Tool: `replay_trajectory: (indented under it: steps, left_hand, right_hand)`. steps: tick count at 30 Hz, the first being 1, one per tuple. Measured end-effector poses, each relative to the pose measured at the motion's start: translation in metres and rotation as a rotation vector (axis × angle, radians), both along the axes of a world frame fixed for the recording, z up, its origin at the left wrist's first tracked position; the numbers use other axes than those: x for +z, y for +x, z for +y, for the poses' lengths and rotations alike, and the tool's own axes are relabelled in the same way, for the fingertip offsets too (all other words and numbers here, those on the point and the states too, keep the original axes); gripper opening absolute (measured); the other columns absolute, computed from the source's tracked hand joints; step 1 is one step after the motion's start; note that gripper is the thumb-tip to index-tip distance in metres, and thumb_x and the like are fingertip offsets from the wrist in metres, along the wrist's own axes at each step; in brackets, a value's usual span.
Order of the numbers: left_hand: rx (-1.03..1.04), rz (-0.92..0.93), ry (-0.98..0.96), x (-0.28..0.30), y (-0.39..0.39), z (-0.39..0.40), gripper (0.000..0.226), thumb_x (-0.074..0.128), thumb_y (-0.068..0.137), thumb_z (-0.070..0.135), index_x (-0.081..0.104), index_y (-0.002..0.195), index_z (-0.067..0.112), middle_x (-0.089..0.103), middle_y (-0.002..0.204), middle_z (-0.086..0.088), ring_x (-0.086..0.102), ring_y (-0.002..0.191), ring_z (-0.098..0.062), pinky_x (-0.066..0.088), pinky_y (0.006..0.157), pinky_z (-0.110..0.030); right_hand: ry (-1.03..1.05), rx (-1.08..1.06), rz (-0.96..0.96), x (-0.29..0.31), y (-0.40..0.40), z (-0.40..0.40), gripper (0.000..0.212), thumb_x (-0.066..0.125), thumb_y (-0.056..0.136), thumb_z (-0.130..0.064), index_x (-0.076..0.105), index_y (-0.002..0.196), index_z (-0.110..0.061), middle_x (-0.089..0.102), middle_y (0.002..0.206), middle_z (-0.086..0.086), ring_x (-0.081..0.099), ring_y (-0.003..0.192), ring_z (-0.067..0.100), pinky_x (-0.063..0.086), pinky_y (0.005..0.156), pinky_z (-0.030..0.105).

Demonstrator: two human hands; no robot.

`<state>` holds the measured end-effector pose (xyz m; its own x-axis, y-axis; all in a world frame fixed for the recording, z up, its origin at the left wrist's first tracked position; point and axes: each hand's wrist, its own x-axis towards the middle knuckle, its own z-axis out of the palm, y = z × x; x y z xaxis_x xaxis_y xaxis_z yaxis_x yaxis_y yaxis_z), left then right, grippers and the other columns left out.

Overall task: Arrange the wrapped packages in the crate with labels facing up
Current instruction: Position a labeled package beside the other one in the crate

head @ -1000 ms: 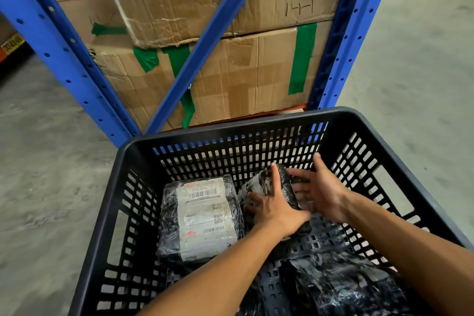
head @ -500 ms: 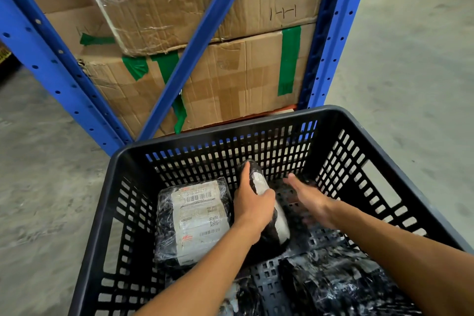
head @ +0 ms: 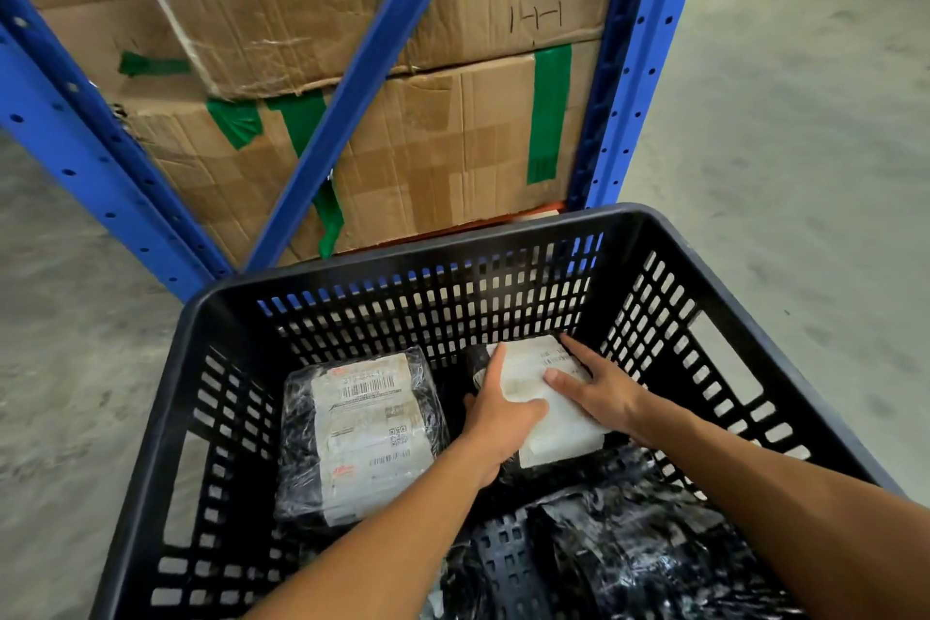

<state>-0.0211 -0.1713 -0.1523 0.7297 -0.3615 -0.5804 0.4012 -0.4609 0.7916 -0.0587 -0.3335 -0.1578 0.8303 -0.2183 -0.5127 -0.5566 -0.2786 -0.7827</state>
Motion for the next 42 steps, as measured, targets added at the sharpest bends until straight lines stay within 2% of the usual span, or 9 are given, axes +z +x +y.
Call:
replay_trajectory:
  steps: [3,5,7,10,13,20,33,38,42]
  left_hand:
    - [-0.027,-0.015,0.035,-0.009,0.001,-0.010,0.090,0.068,0.089,0.024,0.015,0.152,0.059,0.024,0.161,-0.014,0.050,0.120,-0.023,0.046,0.064,-0.019]
    - [-0.026,-0.016,0.064,-0.015,0.000,-0.014,0.088,0.067,0.091,0.023,0.014,0.150,0.061,0.026,0.159,-0.014,0.052,0.119,-0.024,0.046,0.059,-0.019]
    - [-0.037,-0.015,0.117,-0.019,-0.002,-0.019,0.088,0.066,0.092,0.023,0.013,0.151,0.061,0.025,0.161,-0.015,0.042,0.135,-0.032,0.053,0.082,-0.028]
    - [-0.075,-0.024,0.267,-0.020,-0.007,-0.026,0.088,0.065,0.094,0.026,0.008,0.154,0.056,0.010,0.165,-0.016,0.008,0.151,-0.043,0.024,0.119,-0.051]
    - [-0.075,-0.047,0.327,-0.024,-0.009,-0.030,0.086,0.064,0.096,0.027,0.008,0.155,0.055,0.006,0.164,-0.017,0.011,0.149,-0.043,0.025,0.118,-0.050]
    - [-0.109,-0.115,0.334,-0.030,-0.010,-0.024,0.084,0.061,0.099,0.023,0.006,0.156,0.052,0.004,0.168,-0.017,0.017,0.152,-0.040,0.032,0.118,-0.051]
    - [-0.203,-0.080,0.330,-0.012,-0.015,-0.010,0.090,0.048,0.095,0.001,0.003,0.159,0.045,-0.006,0.170,-0.011,0.017,0.153,-0.035,0.041,0.112,-0.038]
    - [-0.487,-0.257,0.474,0.013,-0.027,-0.002,0.074,0.050,0.095,0.014,0.017,0.156,0.039,-0.015,0.168,-0.012,0.009,0.151,-0.044,0.041,0.109,-0.047]
    - [-0.894,-0.394,0.084,0.045,-0.042,0.028,0.036,0.061,0.096,0.042,0.042,0.123,0.028,0.038,0.155,-0.006,0.042,0.140,-0.029,0.039,0.112,-0.049]
  right_hand:
    - [-0.008,0.004,0.026,-0.006,-0.004,-0.006,0.076,0.058,0.095,-0.042,0.014,0.157,-0.033,0.040,0.153,0.008,0.057,0.117,0.022,0.047,0.101,0.031]
    - [0.000,-0.001,0.038,-0.007,-0.005,-0.009,0.074,0.056,0.097,-0.036,0.012,0.157,-0.034,0.038,0.154,0.008,0.055,0.111,0.019,0.046,0.094,0.025]
    - [-0.069,0.033,0.065,-0.013,-0.006,-0.013,0.073,0.053,0.099,-0.033,0.010,0.157,-0.033,0.035,0.155,0.008,0.052,0.112,0.017,0.044,0.096,0.024]
    - [-0.175,0.120,0.148,-0.021,-0.008,-0.011,0.073,0.049,0.100,-0.035,0.002,0.156,-0.040,0.029,0.160,0.008,0.047,0.129,0.023,0.037,0.111,0.031]
    - [-0.253,0.162,0.203,-0.031,-0.004,-0.010,0.076,0.047,0.097,-0.043,-0.007,0.149,-0.054,0.027,0.161,0.009,0.043,0.137,0.032,0.036,0.114,0.042]
    - [-0.343,0.147,0.221,-0.028,-0.001,-0.007,0.072,0.047,0.100,-0.035,-0.001,0.152,-0.051,0.036,0.157,0.014,0.056,0.123,0.032,0.046,0.102,0.038]
    - [-0.368,0.212,0.280,-0.009,-0.002,-0.001,0.075,0.048,0.101,-0.030,-0.002,0.156,-0.041,0.033,0.159,0.013,0.044,0.137,0.031,0.034,0.115,0.039]
    - [-0.673,0.385,0.271,0.043,0.001,0.005,0.057,0.051,0.098,-0.021,0.031,0.151,-0.016,0.049,0.146,0.015,0.052,0.127,0.030,0.043,0.103,0.036]
    - [-0.725,0.733,0.358,0.105,-0.017,0.006,0.024,0.051,0.098,-0.027,0.060,0.116,-0.013,0.065,0.107,0.002,0.061,0.094,0.022,0.046,0.072,0.032]
